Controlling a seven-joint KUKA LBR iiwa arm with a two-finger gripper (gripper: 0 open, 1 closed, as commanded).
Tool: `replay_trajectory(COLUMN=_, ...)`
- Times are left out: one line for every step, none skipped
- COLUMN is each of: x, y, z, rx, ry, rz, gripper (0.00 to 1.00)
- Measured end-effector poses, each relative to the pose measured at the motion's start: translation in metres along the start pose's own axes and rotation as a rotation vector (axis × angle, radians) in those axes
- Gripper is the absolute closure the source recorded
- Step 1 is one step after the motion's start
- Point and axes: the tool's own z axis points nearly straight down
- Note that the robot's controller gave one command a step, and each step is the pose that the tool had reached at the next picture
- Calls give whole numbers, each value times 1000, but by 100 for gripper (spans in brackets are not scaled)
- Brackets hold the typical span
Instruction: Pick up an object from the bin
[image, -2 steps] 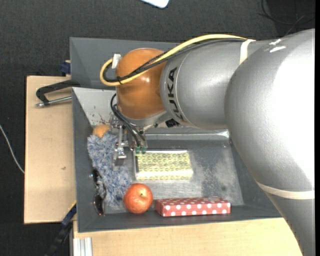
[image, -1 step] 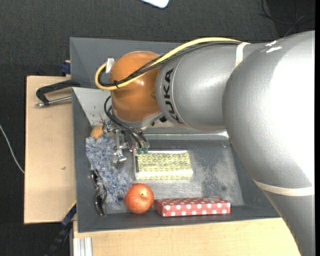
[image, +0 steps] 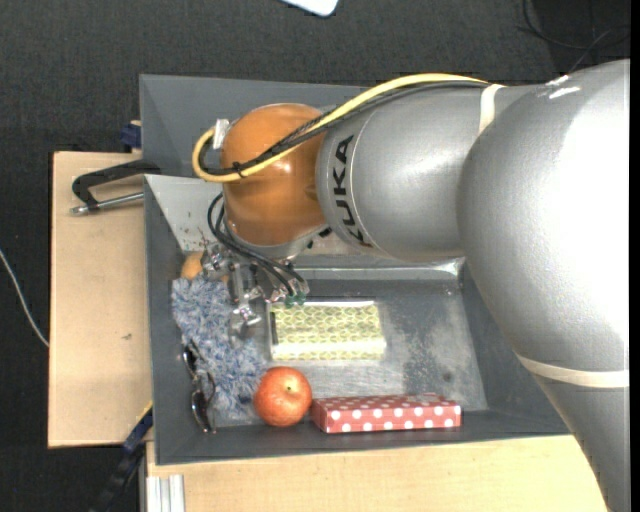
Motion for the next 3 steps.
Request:
replay_trajectory(x=-7, y=-3, z=-1, rx=-1, ry=-5, rz=-148, gripper=0)
replay_trajectory(x=0, y=-1, z=57, rx=-2, ry=-3, rz=-364, gripper=0)
replay_trajectory(x=-6, y=-3, z=54, rx=0, ry=-5, rz=-459, gripper=100)
